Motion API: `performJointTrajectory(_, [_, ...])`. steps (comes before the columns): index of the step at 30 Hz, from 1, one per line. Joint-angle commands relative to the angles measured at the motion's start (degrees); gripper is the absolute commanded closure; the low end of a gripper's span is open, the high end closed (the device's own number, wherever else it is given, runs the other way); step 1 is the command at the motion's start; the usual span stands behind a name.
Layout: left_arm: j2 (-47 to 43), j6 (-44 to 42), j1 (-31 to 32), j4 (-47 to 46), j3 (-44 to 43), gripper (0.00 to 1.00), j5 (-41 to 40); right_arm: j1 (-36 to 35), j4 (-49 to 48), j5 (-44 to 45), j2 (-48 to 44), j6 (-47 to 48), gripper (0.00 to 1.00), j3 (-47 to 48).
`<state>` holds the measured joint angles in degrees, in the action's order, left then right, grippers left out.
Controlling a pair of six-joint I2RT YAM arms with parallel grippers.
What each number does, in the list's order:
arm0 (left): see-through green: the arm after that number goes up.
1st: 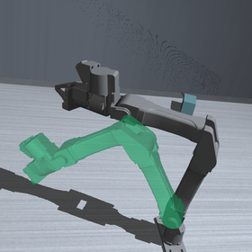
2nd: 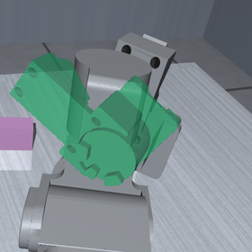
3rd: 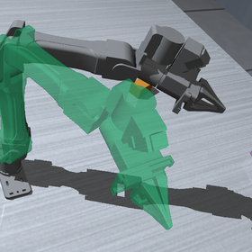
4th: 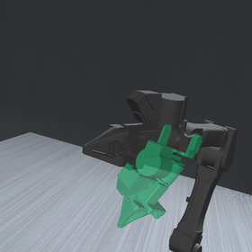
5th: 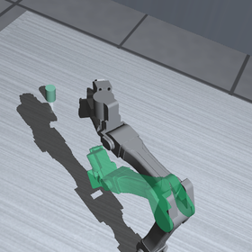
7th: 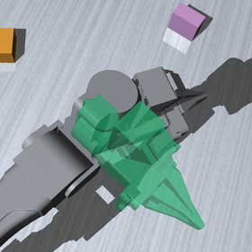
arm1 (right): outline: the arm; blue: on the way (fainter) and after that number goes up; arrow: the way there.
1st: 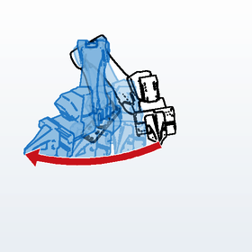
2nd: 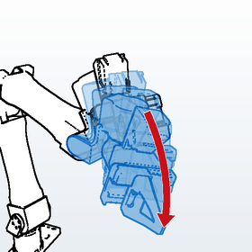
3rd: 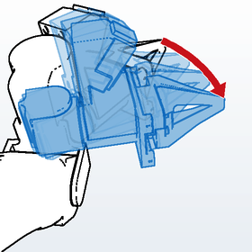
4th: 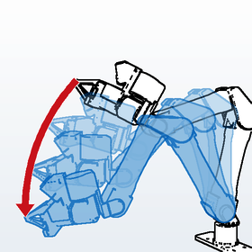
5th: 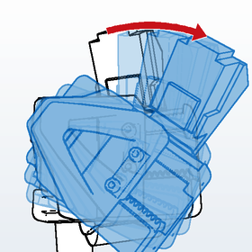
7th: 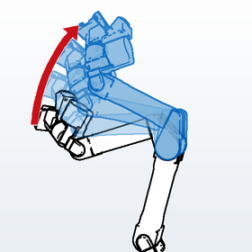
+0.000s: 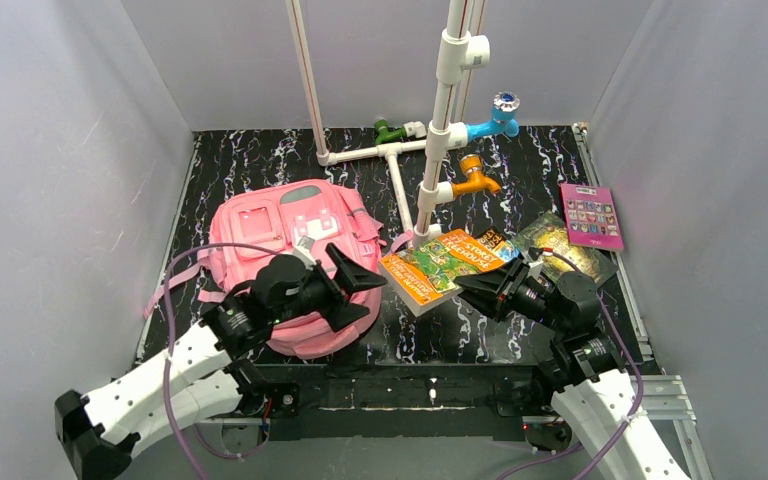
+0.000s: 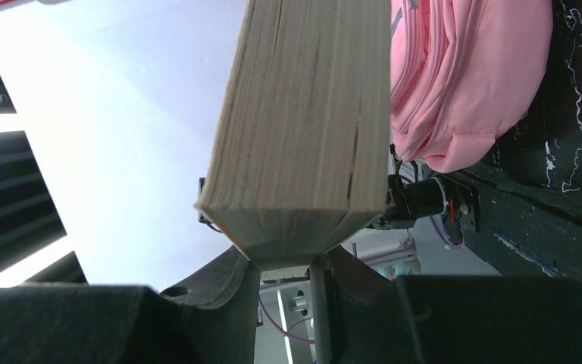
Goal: Pack the student bag
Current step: Pick up the book from the center of the board.
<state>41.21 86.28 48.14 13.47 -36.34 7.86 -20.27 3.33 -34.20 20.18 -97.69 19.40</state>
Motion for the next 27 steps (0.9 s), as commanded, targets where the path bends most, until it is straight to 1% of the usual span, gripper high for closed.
performJointTrajectory(1, [4.11, 3.43, 6.07, -12.87, -4.94, 0.02, -2.43, -0.29, -3.42, 1.21, -0.74, -1.87, 0.99, 4.09])
performJointTrajectory(2, [4.94, 3.45, 8.01, -15.12, -5.09, 0.02, -5.34, -0.28, -2.06, 1.09, -0.8, -1.48, 0.99, 4.21])
performJointTrajectory(5, [7.26, 3.3, 13.56, -15.43, -6.26, 0.02, -12.72, -0.29, -1.3, 0.93, -1.21, -1.58, 0.99, 4.6])
performJointTrajectory(8, [9.98, 5.26, 17.5, -16.04, -6.31, 0.02, -17.37, -0.29, -1.41, 0.93, -1.57, -1.82, 0.99, 5.56])
performJointTrajectory(9, [11.57, 5.87, 18.41, -16.19, -6.76, 0.03, -18.78, -0.29, -1.32, 0.77, -1.68, -1.92, 0.99, 6.01])
performJointTrajectory(10, [12.76, 5.92, 19.35, -16.27, -7.38, 0.07, -20.67, -0.29, -1.11, 0.55, -1.95, -1.97, 0.99, 6.32])
performJointTrajectory(11, [14.1, 5.02, 20.64, -16.71, -8.23, 0.17, -23.74, -0.29, -0.33, 0.27, -2.58, -2.06, 0.99, 6.65])
performJointTrajectory(12, [14.83, 4.48, 21.39, -16.8, -8.77, 0.23, -25.25, -0.29, 0.08, 0.47, -3.57, -2.57, 0.99, 6.7])
performJointTrajectory(13, [16.11, 4.76, 22.03, -17.08, -9.17, 0.32, -26.81, -0.29, 0.22, 0.61, -4.73, -3.25, 0.99, 6.83])
performJointTrajectory(14, [17.07, 5.29, 22.75, -17.88, -9.27, 0.35, -27.99, -0.29, 0.82, 0.49, -5.14, -3.2, 0.99, 7.08])
performJointTrajectory(15, [17.93, 3.96, 23.27, -20.38, -8.91, 0.42, -28.75, -0.25, 1.74, 0.24, -5.51, -2.51, 0.99, 7.37])
performJointTrajectory(16, [18.22, 2.79, 23.48, -25.54, -7.35, 0.51, -29.21, -0.29, 2.74, -0.26, -5.81, -1.54, 0.99, 7.66])
performJointTrajectory(17, [17.61, 0.8, 23.62, -29.36, -5.46, 0.68, -29.66, -0.29, 2.73, -1.25, -5.83, 0.33, 0.99, 7.6])
performJointTrajectory(18, [14.75, -5.97, 23.67, -30.39, -3.24, 1.0, -30.61, -0.29, 7.07, -3.72, -4.32, 9.62, 0.85, 8.85])
performJointTrajectory(19, [12.22, -9.66, 23.66, -30.17, -1.22, 1.0, -31.66, -0.29, 15.18, -5.36, -0.8, 19.03, 0.58, 11.4])
performJointTrajectory(20, [9.67, -10.56, 23.62, -29.63, 0.88, 1.0, -32.24, -0.29, 23.11, -5.77, 1.48, 27.7, 0.44, 13.3])
performJointTrajectory(22, [5.62, -10.42, 23.46, -29.47, 4.64, 1.0, -31.89, -0.29, 32.17, -5.08, 6.81, 42.21, 0.21, 17.17])
performJointTrajectory(23, [3.36, -11.32, 22.86, -29.47, 6.16, 1.0, -30.36, -0.29, 36.78, -4.54, 9.78, 48.2, 0.13, 18.91])
performJointTrajectory(25, [-0.92, -14.41, 19.76, -29.15, 8.37, 1.0, -22.48, -0.29, 42.41, -5.23, 14.72, 57.45, 0.02, 21.92])
performJointTrajectory(26, [-2.77, -15.26, 17.33, -28.1, 9.06, 1.0, -17.22, -0.29, 44.05, -6.11, 16.83, 60.8, 0.02, 23.09])
performJointTrajectory(27, [-4.13, -15.6, 13.6, -27.77, 9.57, 1.0, -10.04, -0.29, 44.63, -7.03, 18.36, 63.35, 0.02, 24.23])
